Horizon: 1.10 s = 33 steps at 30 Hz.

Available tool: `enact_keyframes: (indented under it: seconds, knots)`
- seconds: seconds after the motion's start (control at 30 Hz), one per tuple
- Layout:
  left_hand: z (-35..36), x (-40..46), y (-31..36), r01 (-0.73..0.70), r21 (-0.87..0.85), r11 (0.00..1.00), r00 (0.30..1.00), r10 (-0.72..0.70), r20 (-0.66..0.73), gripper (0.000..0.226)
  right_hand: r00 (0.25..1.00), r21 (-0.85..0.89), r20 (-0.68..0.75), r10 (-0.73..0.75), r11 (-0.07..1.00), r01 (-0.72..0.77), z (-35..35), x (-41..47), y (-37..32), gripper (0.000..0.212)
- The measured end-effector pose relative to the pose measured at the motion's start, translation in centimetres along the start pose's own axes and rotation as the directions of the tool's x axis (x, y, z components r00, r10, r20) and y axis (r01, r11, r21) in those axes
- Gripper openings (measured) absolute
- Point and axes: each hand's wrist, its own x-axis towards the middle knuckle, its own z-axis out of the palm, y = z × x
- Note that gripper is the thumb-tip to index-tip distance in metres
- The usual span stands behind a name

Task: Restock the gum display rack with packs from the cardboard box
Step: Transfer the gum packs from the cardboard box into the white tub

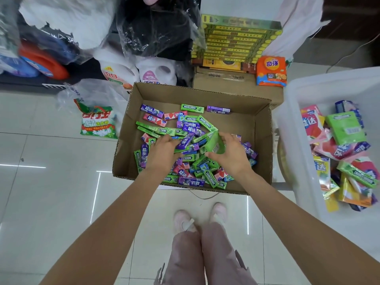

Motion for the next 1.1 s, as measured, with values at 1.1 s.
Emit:
enact_keyframes:
  seconds: [1.1]
  knots:
    - [-5.5, -4.8, 9.1, 0.136, -0.777, 0.614, 0.962, -0.27, -0.045, 0.007, 0.99, 0.094, -0.077, -0.119, 0.988, 0.126, -6.9, -5.6, -1.8, 0.073]
